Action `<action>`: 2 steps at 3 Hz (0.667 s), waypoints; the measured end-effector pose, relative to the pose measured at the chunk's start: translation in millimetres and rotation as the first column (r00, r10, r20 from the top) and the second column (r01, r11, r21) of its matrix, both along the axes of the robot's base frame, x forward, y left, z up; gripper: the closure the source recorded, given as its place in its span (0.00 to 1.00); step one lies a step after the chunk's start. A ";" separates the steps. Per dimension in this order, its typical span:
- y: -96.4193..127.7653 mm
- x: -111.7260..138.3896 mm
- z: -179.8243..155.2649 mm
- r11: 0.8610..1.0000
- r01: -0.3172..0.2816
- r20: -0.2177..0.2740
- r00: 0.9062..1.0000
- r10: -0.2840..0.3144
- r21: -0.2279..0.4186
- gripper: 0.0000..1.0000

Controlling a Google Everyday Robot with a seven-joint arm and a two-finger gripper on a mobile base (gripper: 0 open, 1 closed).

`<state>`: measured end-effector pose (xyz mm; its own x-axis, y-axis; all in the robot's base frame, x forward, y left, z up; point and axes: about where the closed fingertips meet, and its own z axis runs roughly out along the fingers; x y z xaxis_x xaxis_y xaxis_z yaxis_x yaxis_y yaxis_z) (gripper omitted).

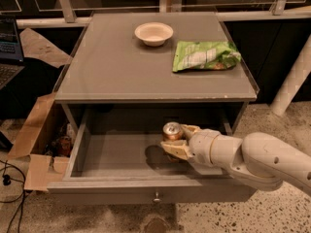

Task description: Place orange can into top drawer

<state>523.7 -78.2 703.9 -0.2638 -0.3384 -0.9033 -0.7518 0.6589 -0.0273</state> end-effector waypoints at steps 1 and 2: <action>0.2 0.0 0.0 1.000 0.000 0.000 1.000 0.000 0.000 0.00; 0.2 0.0 0.0 1.000 0.000 0.000 1.000 0.000 0.000 0.00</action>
Offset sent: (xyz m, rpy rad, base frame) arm 0.0000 0.0000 0.0000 0.0000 0.0000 0.0001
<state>523.7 -77.9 704.0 -0.2636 -0.3384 -0.9033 -0.7520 0.6586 -0.0273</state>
